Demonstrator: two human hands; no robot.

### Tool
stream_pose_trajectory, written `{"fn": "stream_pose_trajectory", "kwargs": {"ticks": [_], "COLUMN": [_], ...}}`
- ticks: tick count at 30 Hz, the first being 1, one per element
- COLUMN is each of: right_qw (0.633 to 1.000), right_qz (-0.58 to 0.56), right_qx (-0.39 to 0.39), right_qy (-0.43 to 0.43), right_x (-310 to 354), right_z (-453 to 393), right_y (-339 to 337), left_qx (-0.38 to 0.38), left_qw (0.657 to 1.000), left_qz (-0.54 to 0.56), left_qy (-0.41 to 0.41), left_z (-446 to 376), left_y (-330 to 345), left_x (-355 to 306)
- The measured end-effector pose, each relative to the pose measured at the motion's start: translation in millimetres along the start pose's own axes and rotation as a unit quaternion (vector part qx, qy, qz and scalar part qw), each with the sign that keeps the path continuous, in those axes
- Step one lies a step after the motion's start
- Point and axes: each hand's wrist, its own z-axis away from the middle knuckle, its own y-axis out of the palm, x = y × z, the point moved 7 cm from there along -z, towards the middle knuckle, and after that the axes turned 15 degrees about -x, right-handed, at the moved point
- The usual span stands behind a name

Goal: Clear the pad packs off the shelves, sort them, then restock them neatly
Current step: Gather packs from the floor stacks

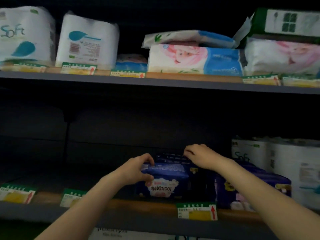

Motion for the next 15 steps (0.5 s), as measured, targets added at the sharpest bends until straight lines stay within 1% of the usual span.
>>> {"fn": "stream_pose_trajectory", "kwargs": {"ticks": [1, 3, 5, 6, 8, 9, 11, 15], "right_qw": [0.999, 0.984, 0.960, 0.954, 0.958, 0.962, 0.965, 0.971], "right_qz": [0.047, 0.132, 0.166, 0.164, 0.132, 0.118, 0.114, 0.101], "right_qx": [0.025, 0.122, 0.219, 0.242, 0.241, 0.235, 0.229, 0.212], "right_qy": [-0.010, -0.008, 0.047, 0.066, 0.078, 0.071, 0.051, 0.040], "right_x": [-8, -34, -69, -82, -98, -102, -103, -102], "right_z": [6, 26, 49, 58, 62, 60, 58, 58], "right_y": [-7, -15, -17, -16, -9, -5, -3, -5], "left_qx": [-0.010, -0.019, -0.008, -0.013, -0.044, -0.056, -0.061, -0.030], "left_qw": [1.000, 0.991, 0.966, 0.951, 0.930, 0.927, 0.931, 0.941], "left_qz": [-0.022, -0.122, -0.240, -0.284, -0.331, -0.333, -0.317, -0.264], "left_qy": [0.009, 0.045, 0.096, 0.123, 0.155, 0.160, 0.169, 0.212], "left_z": [-4, -10, -14, -16, -21, -25, -32, -38], "left_y": [7, 21, 41, 50, 66, 73, 87, 97], "left_x": [-6, -20, -35, -43, -55, -60, -68, -81]}}
